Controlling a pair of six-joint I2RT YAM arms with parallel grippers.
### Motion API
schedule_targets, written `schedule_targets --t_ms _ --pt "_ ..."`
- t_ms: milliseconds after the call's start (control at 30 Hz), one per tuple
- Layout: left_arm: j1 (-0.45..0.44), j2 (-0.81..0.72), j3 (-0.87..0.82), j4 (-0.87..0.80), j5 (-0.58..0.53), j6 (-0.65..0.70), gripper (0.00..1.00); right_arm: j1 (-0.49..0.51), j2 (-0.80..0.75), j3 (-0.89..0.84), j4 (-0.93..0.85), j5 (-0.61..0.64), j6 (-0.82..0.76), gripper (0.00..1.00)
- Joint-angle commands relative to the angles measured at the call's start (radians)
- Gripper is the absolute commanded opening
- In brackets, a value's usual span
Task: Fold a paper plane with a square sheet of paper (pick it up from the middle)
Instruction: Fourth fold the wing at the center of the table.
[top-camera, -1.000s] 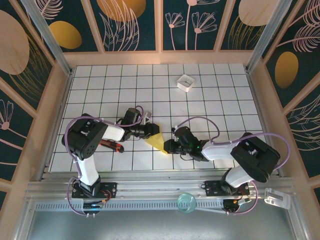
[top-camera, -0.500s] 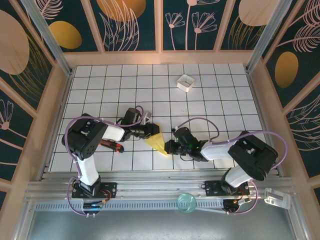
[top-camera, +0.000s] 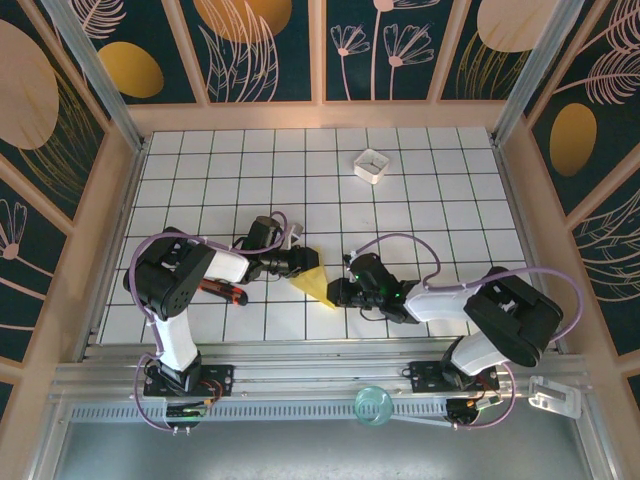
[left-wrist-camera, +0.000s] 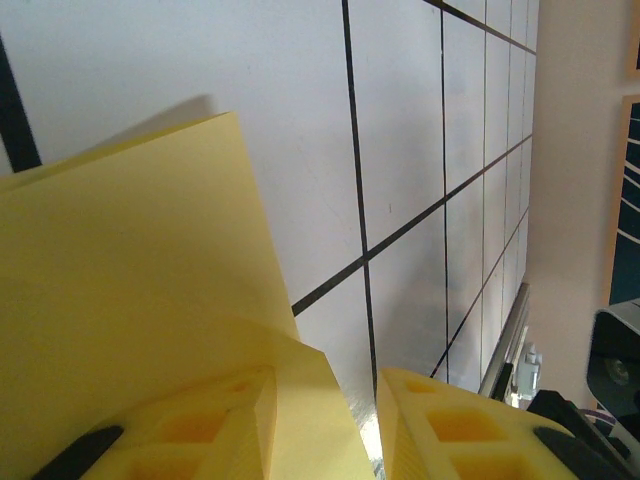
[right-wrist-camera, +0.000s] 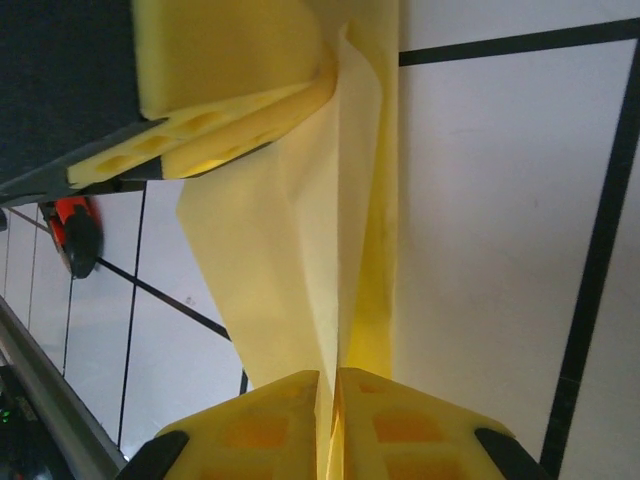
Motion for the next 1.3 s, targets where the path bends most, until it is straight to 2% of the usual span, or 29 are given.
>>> schedule_targets --t_ms 0,433,767,1267 --pt "0.01 0.031 -0.035 -0.079 -0.046 0.036 0.34 0.018 -0.019 -0.012 -0.034 -0.008 -0.02 0.14" --pt "0.01 0.028 -0.041 -0.079 -0.048 0.036 0.34 0.037 -0.045 -0.022 -0.069 0.016 -0.031 0.16" --pt "0.009 0.022 -0.044 -0.076 -0.048 0.033 0.34 0.04 -0.028 -0.027 -0.063 0.027 -0.026 0.07" --pt "0.01 0.017 -0.054 -0.07 -0.049 0.032 0.34 0.041 0.018 -0.034 -0.058 0.032 -0.006 0.02"
